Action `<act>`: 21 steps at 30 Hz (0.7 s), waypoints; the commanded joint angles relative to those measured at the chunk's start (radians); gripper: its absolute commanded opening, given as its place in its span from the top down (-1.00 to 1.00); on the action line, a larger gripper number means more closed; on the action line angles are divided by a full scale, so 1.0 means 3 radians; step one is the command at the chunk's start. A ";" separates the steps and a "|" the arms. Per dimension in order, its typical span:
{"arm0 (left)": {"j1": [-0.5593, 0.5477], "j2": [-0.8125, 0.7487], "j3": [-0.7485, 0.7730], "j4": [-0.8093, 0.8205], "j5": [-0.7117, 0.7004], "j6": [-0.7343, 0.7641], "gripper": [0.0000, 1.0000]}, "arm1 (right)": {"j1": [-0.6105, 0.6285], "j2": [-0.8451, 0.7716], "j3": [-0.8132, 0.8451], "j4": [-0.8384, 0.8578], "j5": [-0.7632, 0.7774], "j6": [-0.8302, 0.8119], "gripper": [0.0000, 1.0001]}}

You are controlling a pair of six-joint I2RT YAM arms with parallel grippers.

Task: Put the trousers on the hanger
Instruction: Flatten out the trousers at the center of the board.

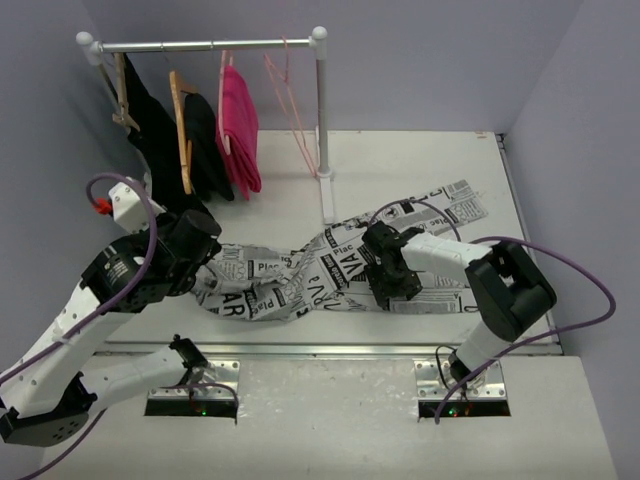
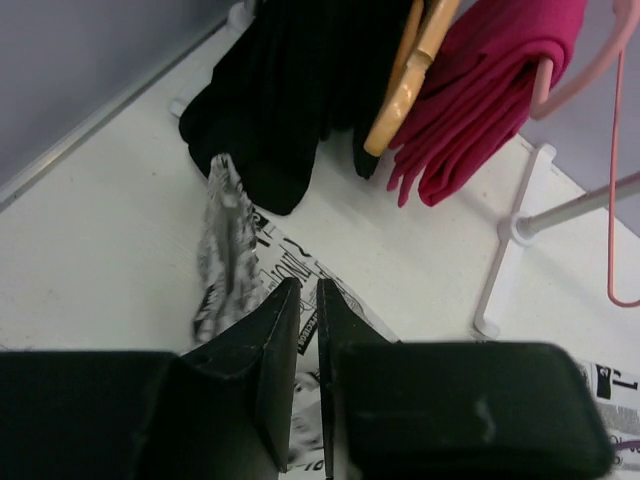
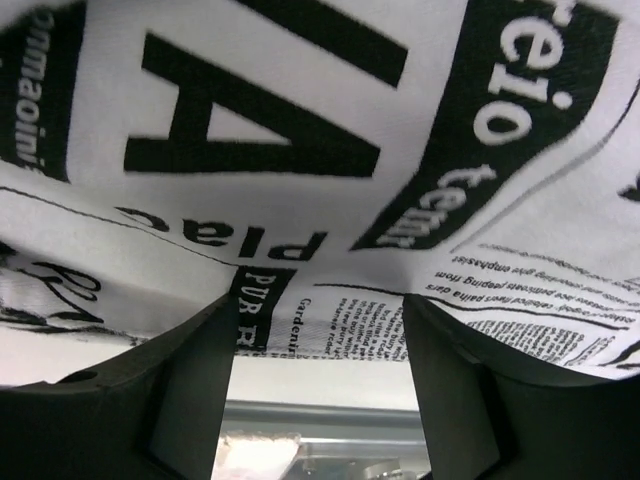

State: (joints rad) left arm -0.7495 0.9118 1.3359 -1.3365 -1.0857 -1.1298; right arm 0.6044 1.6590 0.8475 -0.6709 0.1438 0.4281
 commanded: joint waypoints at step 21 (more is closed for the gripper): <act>0.0196 0.0043 -0.1119 0.0635 0.1760 -0.0635 -1.00 | -0.0042 -0.0949 -0.0046 0.0523 -0.0295 0.0122 -0.50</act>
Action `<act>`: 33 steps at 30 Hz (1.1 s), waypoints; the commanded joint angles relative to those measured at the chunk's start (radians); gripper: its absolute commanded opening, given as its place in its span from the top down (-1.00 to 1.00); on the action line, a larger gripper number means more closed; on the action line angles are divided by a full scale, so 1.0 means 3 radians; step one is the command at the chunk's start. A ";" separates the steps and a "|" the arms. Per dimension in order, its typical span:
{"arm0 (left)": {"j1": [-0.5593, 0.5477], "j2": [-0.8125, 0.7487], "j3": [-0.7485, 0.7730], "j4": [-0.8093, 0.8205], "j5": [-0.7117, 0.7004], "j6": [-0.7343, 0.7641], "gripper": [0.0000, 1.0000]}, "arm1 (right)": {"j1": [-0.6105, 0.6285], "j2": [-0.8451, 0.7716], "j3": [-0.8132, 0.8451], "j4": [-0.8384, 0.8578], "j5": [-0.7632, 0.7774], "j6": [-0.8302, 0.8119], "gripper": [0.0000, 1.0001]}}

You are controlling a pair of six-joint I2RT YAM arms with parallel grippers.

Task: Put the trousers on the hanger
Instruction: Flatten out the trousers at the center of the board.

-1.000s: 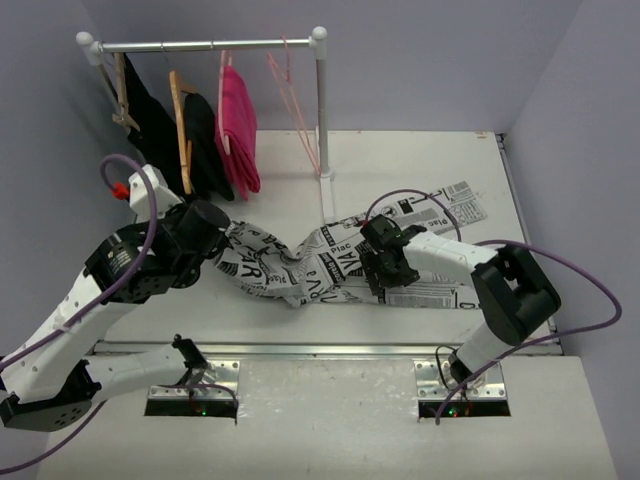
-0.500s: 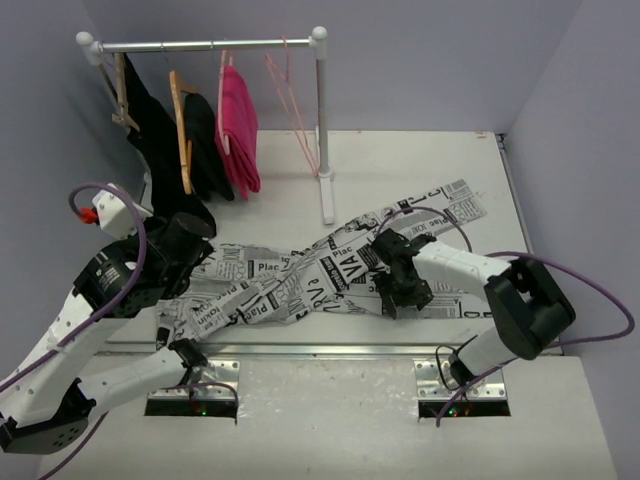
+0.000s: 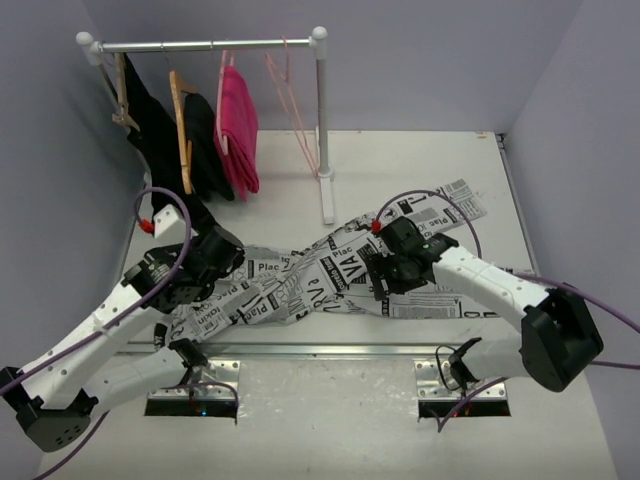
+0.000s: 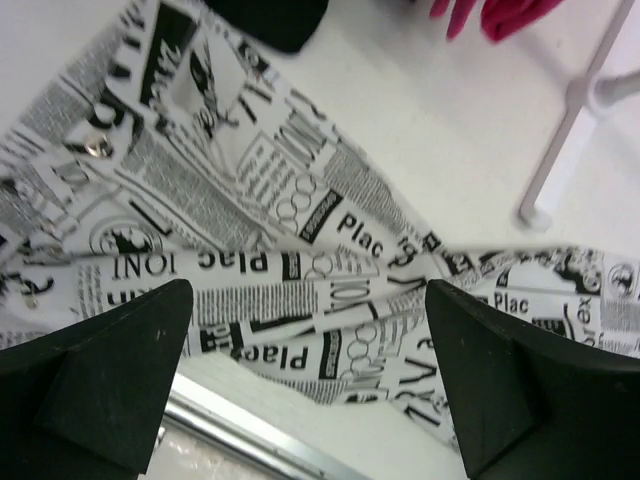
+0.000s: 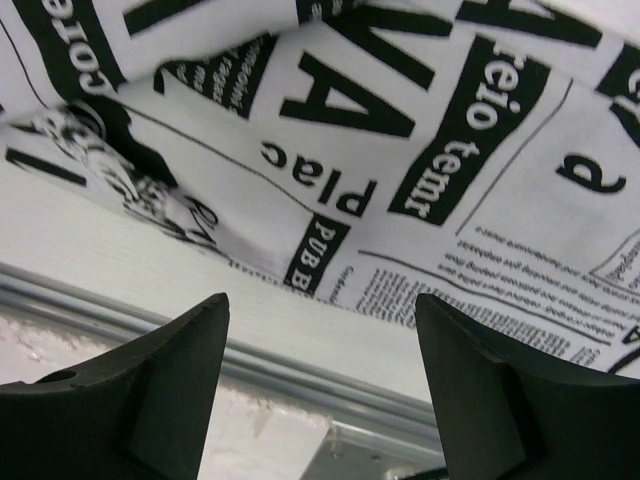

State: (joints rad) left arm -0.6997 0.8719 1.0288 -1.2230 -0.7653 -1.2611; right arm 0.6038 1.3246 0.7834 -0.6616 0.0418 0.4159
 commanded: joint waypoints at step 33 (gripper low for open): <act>0.0021 -0.0881 0.1305 0.0551 -0.0051 0.0963 -1.00 | 0.2506 0.2654 0.2496 0.1837 0.0251 -0.2562 -0.34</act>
State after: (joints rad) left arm -0.6987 0.5807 1.3892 -1.0680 -0.7885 -1.0649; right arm 1.3037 2.0018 1.4186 -0.1196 0.0078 -0.2352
